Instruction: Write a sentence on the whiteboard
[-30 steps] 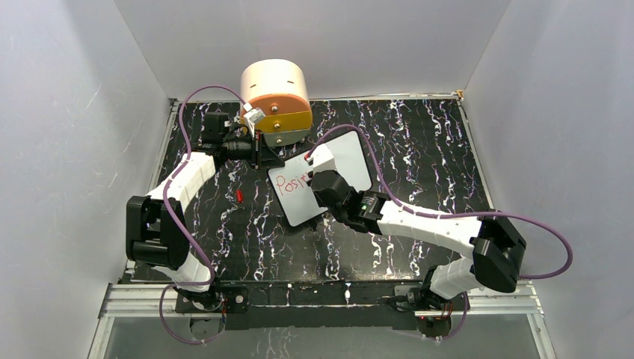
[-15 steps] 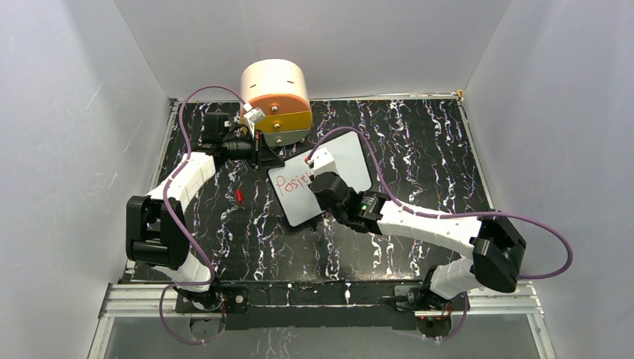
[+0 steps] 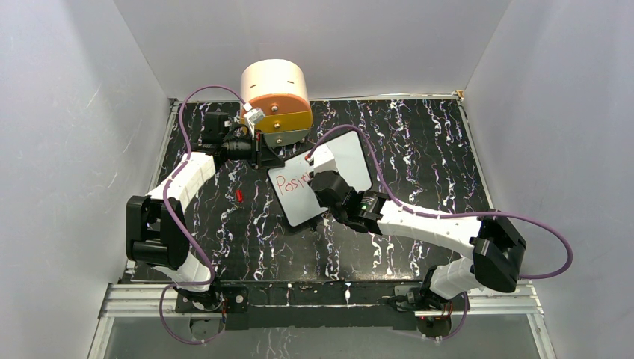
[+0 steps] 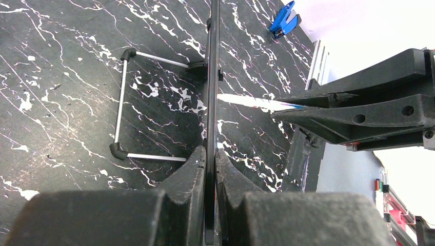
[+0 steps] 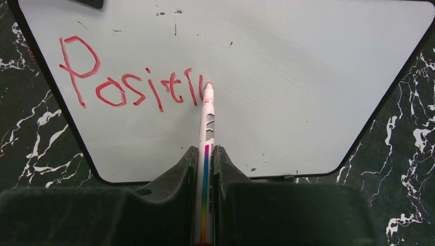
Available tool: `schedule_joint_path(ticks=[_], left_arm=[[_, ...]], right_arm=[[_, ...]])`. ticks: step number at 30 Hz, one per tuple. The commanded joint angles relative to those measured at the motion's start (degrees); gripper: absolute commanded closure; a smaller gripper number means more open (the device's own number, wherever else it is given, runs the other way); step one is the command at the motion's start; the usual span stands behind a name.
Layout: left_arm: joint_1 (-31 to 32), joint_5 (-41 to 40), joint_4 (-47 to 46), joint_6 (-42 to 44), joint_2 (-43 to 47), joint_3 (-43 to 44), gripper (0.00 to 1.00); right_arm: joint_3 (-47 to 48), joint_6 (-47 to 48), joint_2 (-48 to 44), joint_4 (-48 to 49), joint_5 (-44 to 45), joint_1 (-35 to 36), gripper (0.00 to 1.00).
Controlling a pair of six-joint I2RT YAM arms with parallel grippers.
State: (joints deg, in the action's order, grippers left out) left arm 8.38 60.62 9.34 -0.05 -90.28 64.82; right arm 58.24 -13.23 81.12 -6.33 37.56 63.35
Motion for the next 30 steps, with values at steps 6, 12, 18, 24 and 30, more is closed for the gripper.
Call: schedule_joint_path(ticks=[6, 12, 18, 24, 30], left_arm=[[0.5, -3.4, 3.4, 1.4, -1.2, -1.1, 1.0], [0.5, -3.7, 3.4, 1.2, -1.2, -1.0, 1.0], [0.5, -3.6, 3.4, 1.3, -1.3, -1.1, 1.0], [0.5, -3.5, 3.4, 1.3, -1.2, -1.0, 1.0], [0.5, -3.3, 3.4, 1.3, -1.3, -1.0, 1.0]], right_arm=[[1.2, 1.4, -1.1, 4.8, 2.8, -0.3, 1.0], [0.0, 1.3, -3.5, 5.0, 1.8, -0.3, 1.0], [0.1, 1.6, -3.1, 5.5, 2.0, -0.5, 1.0], [0.2, 1.3, -1.2, 5.9, 1.7, -1.1, 1.0], [0.2, 0.9, 0.0, 5.8, 1.2, -1.7, 1.0]])
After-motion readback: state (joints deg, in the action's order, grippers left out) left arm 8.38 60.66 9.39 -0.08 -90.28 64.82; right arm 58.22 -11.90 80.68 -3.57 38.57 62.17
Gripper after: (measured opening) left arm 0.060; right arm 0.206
